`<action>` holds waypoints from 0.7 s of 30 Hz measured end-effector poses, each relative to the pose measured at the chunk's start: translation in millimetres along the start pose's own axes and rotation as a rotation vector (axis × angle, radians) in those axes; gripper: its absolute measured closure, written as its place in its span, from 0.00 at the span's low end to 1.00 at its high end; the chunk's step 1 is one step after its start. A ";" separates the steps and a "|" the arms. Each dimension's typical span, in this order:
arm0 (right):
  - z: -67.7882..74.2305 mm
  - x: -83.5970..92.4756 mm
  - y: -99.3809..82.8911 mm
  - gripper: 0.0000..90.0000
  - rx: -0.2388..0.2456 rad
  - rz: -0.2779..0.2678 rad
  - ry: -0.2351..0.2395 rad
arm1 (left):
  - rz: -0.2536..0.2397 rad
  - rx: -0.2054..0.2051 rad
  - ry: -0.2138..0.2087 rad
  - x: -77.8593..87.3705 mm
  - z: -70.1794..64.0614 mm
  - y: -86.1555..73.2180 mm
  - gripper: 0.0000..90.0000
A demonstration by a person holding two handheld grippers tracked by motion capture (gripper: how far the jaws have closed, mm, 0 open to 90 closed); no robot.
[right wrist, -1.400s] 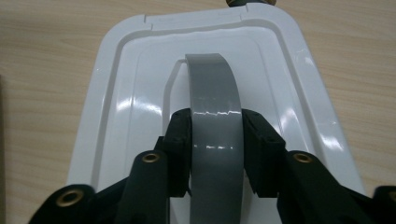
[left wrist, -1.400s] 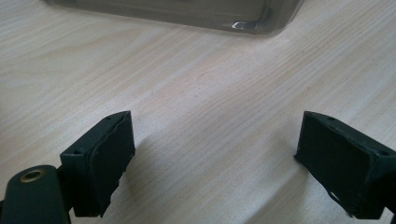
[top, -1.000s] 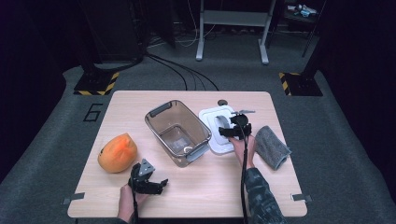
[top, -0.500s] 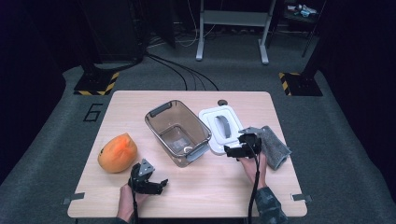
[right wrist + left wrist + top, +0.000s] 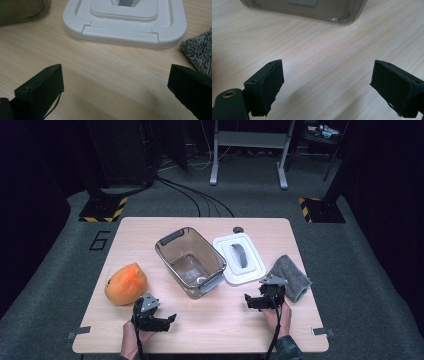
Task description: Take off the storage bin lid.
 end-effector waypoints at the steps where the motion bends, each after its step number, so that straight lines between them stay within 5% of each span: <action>1: 0.0 0.0 0.0 0.00 0.000 0.000 0.000 | 0.000 0.000 0.000 0.0 0.0 0.0 0.12; 11: 1.2 -6.2 -13.1 0.00 0.018 0.022 -0.016 | -0.044 0.025 -0.025 32.9 3.2 20.8 0.12; 21: -0.4 -7.2 -12.8 0.00 0.014 0.025 -0.005 | -0.116 0.036 0.045 70.1 22.4 57.4 0.12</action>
Point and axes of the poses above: each handheld gripper's, and its own axes: x roughly backward along the jaws, y roughly out of its top, z roughly to its left, the point moved 2 cm from there along -x, roughly forward along the jaws, and after that the axes turned 13 degrees about x, right-handed, at the moved point
